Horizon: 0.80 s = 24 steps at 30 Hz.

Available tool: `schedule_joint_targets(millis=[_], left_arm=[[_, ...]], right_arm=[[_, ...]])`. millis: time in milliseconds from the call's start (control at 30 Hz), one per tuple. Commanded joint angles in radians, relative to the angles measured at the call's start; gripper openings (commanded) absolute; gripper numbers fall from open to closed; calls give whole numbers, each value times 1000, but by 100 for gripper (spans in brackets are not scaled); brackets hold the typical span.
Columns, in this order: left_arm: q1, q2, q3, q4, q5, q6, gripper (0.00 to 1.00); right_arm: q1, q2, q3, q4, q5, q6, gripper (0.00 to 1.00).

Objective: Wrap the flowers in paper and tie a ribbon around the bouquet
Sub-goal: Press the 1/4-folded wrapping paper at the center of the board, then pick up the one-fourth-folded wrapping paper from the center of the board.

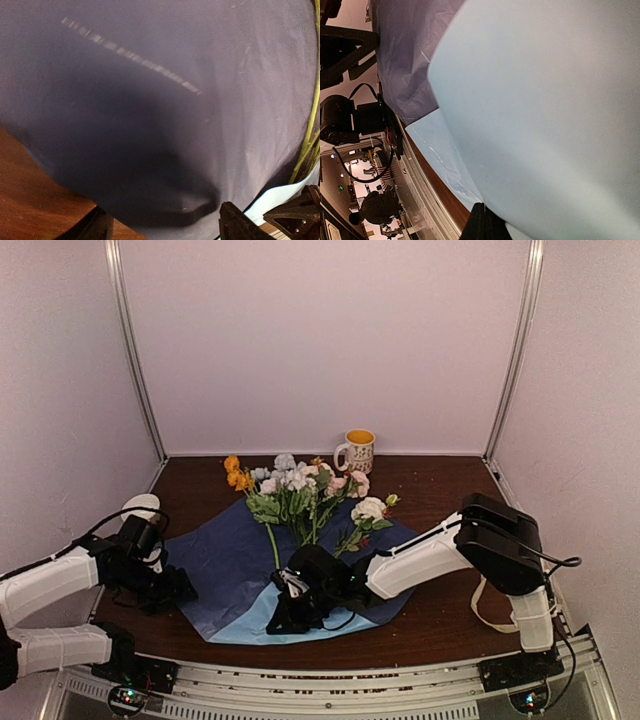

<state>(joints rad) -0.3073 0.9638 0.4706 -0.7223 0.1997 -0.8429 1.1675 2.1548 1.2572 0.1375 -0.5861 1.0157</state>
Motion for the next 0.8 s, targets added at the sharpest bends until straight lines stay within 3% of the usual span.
schedule_joint_targets(millis=[0,133,267,433,633,767], left_arm=[[7,-85,-60,11,-57,-130,77],[7,-154,-133,37,-67,-190,84],[7,-126,-164,197,-29,-192,81],[8,-61,-128,184,-29,-139,55],[5,-151,-117,184,-40,-137,0],[2,-192,-65,149,-45,-86,0]], right_arm=[[4,30,3,-105,60,-27,0],[4,31,10,-118,65,-36,0],[4,30,2,-119,70,-34,0],[4,37,13,-135,69,-39,0],[2,40,2,-119,68,-25,0],[-2,52,3,-110,58,-20,0]])
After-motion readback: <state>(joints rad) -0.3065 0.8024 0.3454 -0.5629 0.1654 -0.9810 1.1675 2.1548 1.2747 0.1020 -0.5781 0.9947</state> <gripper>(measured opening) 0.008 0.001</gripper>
